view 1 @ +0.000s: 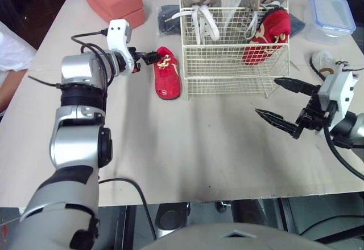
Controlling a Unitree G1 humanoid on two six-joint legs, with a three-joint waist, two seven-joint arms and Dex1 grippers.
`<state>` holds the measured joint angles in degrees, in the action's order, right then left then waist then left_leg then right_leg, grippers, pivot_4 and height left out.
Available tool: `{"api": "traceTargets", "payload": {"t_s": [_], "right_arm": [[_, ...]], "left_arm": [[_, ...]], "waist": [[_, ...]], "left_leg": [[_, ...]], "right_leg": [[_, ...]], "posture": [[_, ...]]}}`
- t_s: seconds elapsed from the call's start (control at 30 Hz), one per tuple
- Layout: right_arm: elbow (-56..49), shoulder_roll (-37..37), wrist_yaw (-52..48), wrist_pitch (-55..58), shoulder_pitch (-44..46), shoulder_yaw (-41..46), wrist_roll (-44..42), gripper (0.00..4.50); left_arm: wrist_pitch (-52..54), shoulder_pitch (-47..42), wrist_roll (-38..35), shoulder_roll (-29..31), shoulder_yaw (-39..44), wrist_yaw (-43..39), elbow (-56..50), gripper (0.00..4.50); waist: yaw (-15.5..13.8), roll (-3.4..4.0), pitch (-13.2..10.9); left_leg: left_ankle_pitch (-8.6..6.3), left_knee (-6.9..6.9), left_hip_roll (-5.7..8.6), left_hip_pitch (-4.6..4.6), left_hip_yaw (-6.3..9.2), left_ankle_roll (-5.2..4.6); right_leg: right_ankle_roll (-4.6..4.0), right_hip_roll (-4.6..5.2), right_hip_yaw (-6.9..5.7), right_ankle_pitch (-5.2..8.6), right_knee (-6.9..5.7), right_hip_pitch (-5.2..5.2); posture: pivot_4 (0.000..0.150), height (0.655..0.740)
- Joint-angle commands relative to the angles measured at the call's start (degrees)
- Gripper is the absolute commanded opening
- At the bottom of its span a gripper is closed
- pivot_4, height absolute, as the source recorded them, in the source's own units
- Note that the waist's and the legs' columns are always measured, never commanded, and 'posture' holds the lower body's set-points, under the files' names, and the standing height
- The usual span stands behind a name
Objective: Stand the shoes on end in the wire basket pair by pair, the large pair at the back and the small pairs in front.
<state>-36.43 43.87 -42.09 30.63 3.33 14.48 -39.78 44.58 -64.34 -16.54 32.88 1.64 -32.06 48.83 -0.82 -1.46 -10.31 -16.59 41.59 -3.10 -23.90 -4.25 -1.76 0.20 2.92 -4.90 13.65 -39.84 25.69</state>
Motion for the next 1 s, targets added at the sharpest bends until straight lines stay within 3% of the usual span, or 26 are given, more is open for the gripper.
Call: {"api": "traceTargets", "payload": {"t_s": [0.03, 0.23, 0.33, 0.53, 0.6, 0.77, 1.0], "right_arm": [[-3.0, -0.9, 0.0, -2.9, -0.7, 1.0, 0.3, 4.45], [-3.2, -2.9, -0.6, -7.0, -1.4, 0.3, 2.1, 4.45], [-3.1, -3.8, -0.9, -8.5, -0.9, 0.3, 1.8, 4.5], [-2.6, -4.3, -1.8, -9.7, -0.4, -0.2, 1.4, 4.5], [-2.4, -4.3, -2.2, -9.7, 0.0, -0.5, 1.2, 4.5], [-1.2, -4.4, -2.7, -9.2, 1.8, -0.5, -0.4, 4.5], [1.6, -5.1, -2.8, -9.3, 4.9, -0.4, -1.9, 4.5]], "left_arm": [[-1.7, -3.7, 2.9, -0.4, -0.6, -3.0, 7.1, 4.5], [-3.5, -6.4, 6.1, -2.1, -0.6, -5.6, 15.5, 4.5], [-4.1, -6.4, 7.6, -2.5, -0.8, -5.8, 17.4, 3.8], [-3.9, -6.4, 7.8, -2.4, 1.1, -5.4, 17.9, 0.82], [-4.0, -5.9, 7.5, -1.7, 2.2, -4.6, 16.8, 0.22], [-1.7, -3.6, 4.3, 0.3, 7.3, -2.8, 7.3, 0.13], [2.6, 7.2, -2.2, -0.8, 18.0, 6.5, -27.1, 0.13]], "waist": [[0.0, -0.01, 0.0], [0.1, -0.01, 0.0], [0.0, -0.01, 0.0], [0.2, -0.01, 0.0], [0.1, -0.01, 0.0], [0.3, -0.03, 0.0], [0.2, -0.16, -0.1]], "left_leg": [[0.0, 0.0, 0.0, 0.0, -0.01, 0.0], [0.0, 0.01, 0.0, 0.03, -0.03, 0.0], [0.0, 0.01, 0.0, 0.05, -0.02, 0.0], [0.0, 0.02, -0.01, 0.11, -0.05, 0.0], [0.01, 0.02, -0.03, 0.1, -0.02, 0.01], [0.01, 0.04, -0.04, 0.07, -0.02, 0.02], [0.04, 0.06, -0.1, -0.01, 0.03, 0.07]], "right_leg": [[0.0, 0.01, 0.0, 0.0, 0.0, 0.0], [0.05, 0.01, -0.11, 0.03, -0.03, 0.0], [0.05, 0.01, -0.12, 0.03, -0.05, 0.0], [0.04, 0.01, -0.07, 0.02, -0.12, -0.01], [0.04, 0.01, -0.08, 0.02, -0.13, -0.01], [-0.11, 0.01, -0.03, -0.06, -0.12, 0.0], [-0.16, 0.26, 0.1, -0.1, -0.09, 0.02]], "posture": [[0.15, 0.686], [0.15, 0.686], [0.15, 0.686], [0.15, 0.686], [0.15, 0.686], [0.15, 0.686], [0.15, 0.686]]}}
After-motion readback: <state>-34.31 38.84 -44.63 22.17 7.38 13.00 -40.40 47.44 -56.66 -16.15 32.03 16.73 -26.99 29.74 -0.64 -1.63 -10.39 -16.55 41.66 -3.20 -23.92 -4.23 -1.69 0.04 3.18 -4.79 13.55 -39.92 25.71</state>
